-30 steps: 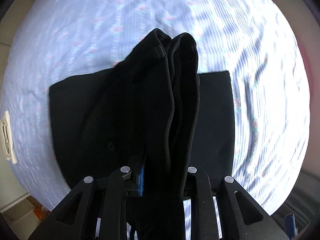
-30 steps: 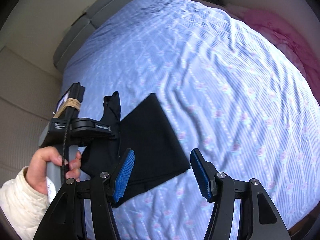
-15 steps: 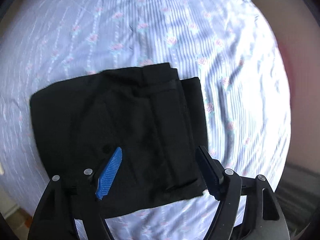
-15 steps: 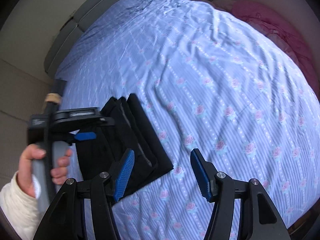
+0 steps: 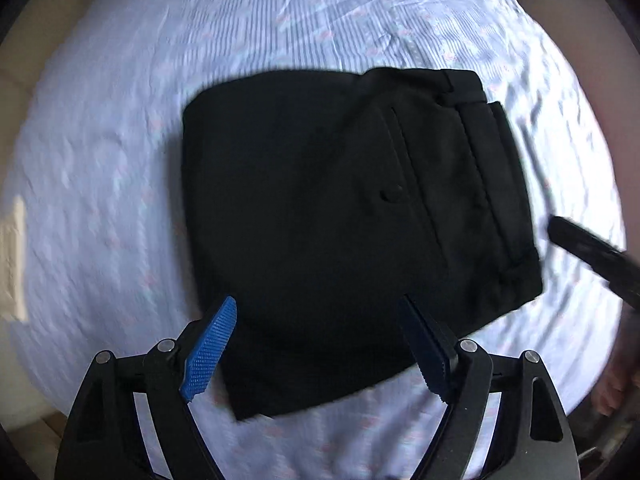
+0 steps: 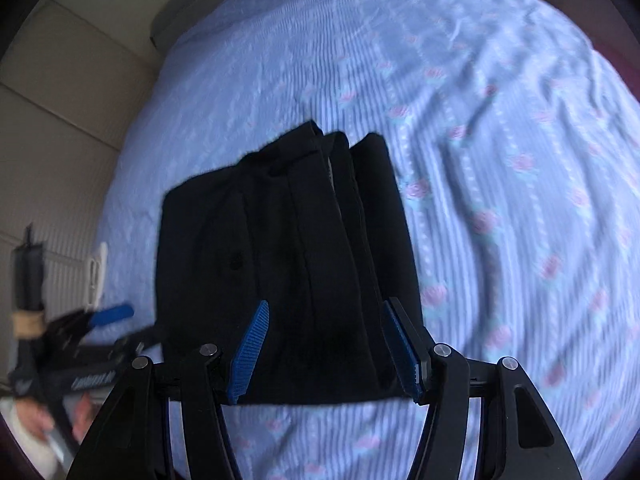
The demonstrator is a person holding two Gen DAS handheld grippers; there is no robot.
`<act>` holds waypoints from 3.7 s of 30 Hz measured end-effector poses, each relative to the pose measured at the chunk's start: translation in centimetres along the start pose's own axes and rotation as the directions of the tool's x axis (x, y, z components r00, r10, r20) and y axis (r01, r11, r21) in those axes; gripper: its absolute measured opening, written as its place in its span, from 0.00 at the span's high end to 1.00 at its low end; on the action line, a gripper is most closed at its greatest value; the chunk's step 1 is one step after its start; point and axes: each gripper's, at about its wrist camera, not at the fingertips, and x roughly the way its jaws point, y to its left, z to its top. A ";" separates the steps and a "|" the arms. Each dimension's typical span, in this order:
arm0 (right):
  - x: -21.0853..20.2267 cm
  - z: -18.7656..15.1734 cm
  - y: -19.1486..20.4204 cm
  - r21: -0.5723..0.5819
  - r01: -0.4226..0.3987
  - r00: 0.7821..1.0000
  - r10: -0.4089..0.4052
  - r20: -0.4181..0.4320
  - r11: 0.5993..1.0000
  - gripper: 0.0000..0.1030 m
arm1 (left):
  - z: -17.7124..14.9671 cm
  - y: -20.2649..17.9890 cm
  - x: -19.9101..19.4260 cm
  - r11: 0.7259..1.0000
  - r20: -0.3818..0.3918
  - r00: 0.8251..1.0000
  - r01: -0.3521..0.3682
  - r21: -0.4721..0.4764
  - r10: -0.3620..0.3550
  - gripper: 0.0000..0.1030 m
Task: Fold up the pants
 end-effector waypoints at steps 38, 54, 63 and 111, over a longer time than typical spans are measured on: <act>0.8 -1.0 -1.9 0.054 0.271 0.962 -0.271 -0.010 0.961 0.66 | -1.3 -3.3 -1.7 0.998 0.009 1.000 0.025 0.057 -0.026 0.18; -7.6 -9.8 -2.5 0.254 0.011 0.975 -0.068 0.213 0.967 0.23 | -7.9 3.4 -4.2 0.998 0.078 0.995 -0.052 -0.045 0.056 0.15; -0.1 -11.6 -4.8 0.368 -0.161 0.972 0.083 0.218 0.916 0.23 | -7.5 -0.9 -2.0 0.995 0.097 0.992 -0.080 0.058 0.074 0.14; 3.0 -7.0 1.5 0.365 0.283 0.898 -0.379 0.225 0.887 0.59 | 0.1 14.3 5.0 0.936 0.193 0.926 0.343 -0.075 -0.324 0.13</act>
